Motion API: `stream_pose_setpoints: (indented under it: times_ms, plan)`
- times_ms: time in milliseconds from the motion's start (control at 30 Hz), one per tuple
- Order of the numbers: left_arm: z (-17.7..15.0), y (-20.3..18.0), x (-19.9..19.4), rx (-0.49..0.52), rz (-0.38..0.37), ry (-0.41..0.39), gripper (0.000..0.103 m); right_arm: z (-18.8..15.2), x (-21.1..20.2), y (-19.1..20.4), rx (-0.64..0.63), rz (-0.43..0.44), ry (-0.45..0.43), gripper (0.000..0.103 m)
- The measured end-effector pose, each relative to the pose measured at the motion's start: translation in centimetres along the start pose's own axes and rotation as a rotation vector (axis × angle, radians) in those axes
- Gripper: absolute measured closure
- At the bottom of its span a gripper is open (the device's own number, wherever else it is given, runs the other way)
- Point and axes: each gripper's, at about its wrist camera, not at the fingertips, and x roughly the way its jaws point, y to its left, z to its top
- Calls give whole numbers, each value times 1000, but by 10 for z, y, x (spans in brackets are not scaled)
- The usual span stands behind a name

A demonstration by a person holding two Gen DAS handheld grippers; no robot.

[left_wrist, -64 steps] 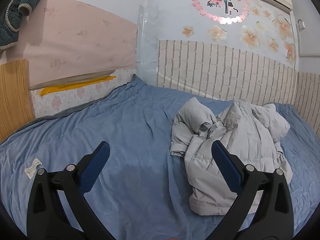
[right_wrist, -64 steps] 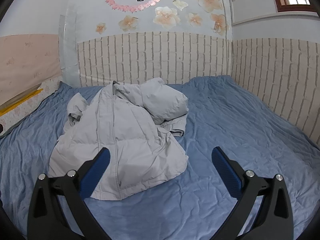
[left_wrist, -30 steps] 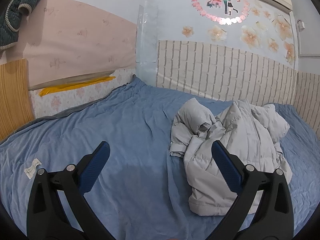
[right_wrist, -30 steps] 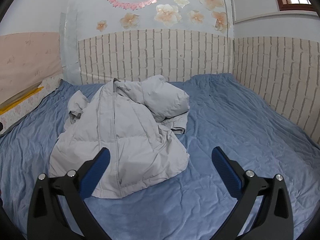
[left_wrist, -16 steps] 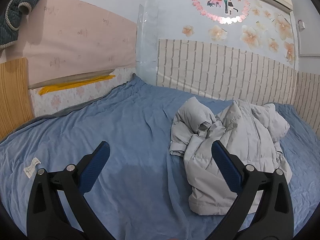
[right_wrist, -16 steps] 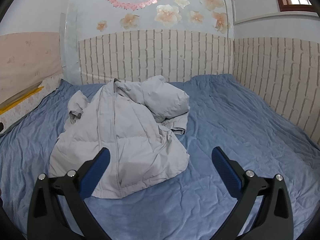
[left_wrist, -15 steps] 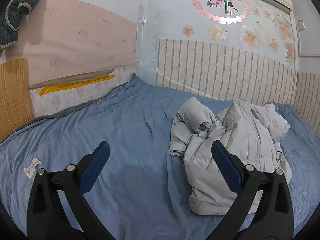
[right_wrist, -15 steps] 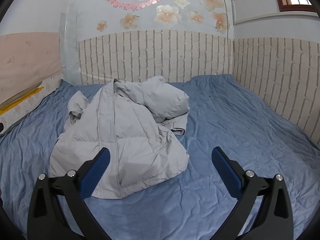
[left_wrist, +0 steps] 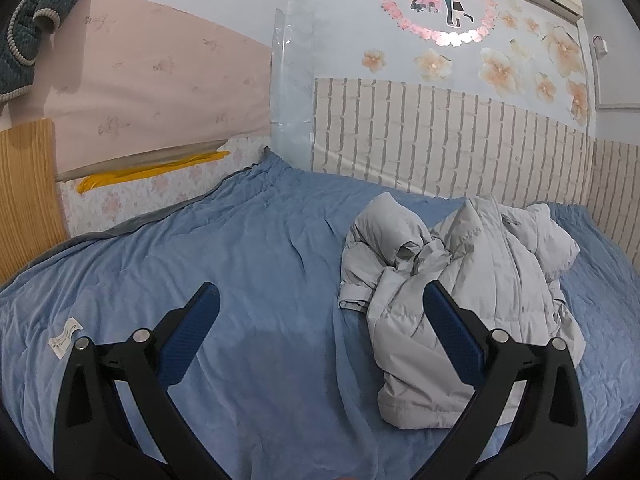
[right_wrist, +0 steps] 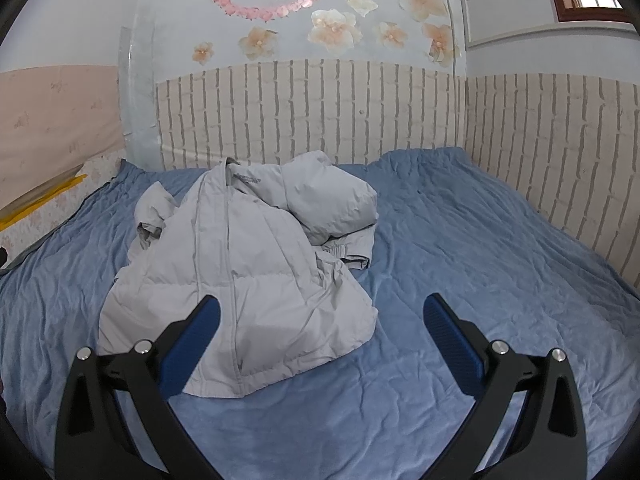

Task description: Fold large clothes

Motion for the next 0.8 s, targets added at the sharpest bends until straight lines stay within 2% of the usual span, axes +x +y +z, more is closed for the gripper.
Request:
stream_pose_setpoints:
  times_ms: [800]
  plan:
    - [-1,2,3,3,14,12,3,2,0,-4,9,-4,6,2]
